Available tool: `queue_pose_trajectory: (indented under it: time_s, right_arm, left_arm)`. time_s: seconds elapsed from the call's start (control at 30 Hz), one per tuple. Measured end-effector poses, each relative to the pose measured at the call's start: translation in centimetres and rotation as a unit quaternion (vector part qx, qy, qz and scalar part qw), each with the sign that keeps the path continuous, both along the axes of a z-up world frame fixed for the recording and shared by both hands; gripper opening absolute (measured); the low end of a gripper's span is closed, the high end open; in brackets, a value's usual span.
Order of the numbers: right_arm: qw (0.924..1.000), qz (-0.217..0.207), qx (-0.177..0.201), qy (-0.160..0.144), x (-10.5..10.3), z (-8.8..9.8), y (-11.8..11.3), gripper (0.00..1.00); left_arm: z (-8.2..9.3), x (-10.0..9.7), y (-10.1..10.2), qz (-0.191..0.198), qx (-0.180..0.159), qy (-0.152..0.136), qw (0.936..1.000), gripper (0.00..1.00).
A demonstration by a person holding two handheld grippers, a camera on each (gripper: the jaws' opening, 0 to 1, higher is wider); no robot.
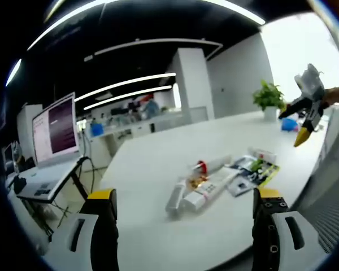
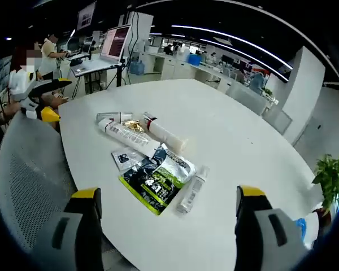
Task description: Arrange the skincare products in the storage area until every visible bottle or jar stands upright without overlapping.
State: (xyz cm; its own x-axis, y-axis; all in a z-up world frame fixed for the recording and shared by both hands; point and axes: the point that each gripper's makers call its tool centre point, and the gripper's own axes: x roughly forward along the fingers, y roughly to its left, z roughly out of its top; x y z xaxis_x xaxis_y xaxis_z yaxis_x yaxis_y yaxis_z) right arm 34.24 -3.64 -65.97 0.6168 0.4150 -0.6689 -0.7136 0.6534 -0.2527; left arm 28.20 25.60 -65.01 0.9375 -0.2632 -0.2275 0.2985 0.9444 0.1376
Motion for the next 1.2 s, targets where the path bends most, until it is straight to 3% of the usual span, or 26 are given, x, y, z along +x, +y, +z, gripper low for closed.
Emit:
queue_pose_trajectory:
  time_s: [0.1, 0.3, 0.47, 0.6, 0.8, 0.93, 1.1, 1.2]
  right_arm:
    - [0.9977, 0.062, -0.026, -0.003, 1.4, 0.3, 1.2, 0.99]
    - [0.991, 0.115, -0.067, 0.01, 3.3, 0.2, 2.5, 0.99]
    - [0.9782, 0.177, -0.108, 0.012, 5.5, 0.2, 3.9, 0.9]
    - [0.9683, 0.208, -0.135, 0.029, 7.3, -0.6, 4.7, 0.89]
    - [0.9537, 0.239, -0.178, 0.044, 9.9, -1.7, 5.5, 0.8]
    - [0.9482, 0.245, -0.196, 0.049, 12.1, -2.6, 6.4, 0.75]
    - [0.9338, 0.274, -0.223, 0.055, 14.0, -3.9, 8.0, 0.66]
    - [0.9314, 0.28, -0.222, 0.069, 14.5, -4.5, 9.1, 0.66]
  left_arm:
    - [0.0, 0.0, 0.0, 0.0, -0.001, 0.0, 1.0, 0.97]
    - [0.0, 0.0, 0.1, 0.002, -0.003, 0.0, 1.0, 0.97]
    - [-0.1, 0.0, 0.2, 0.006, -0.002, 0.003, 1.0, 0.97]
    - [-0.2, 0.0, 0.2, 0.007, -0.002, 0.004, 1.0, 0.97]
    - [-0.4, 0.0, 0.3, 0.009, -0.002, 0.009, 0.9999, 0.97]
    - [-0.4, 0.1, 0.3, 0.009, -0.001, 0.01, 0.9999, 0.97]
    - [-0.5, 0.2, 0.5, 0.012, 0.001, 0.01, 0.9999, 0.97]
    - [-0.6, 0.2, 0.6, 0.013, 0.003, 0.013, 0.9998, 0.97]
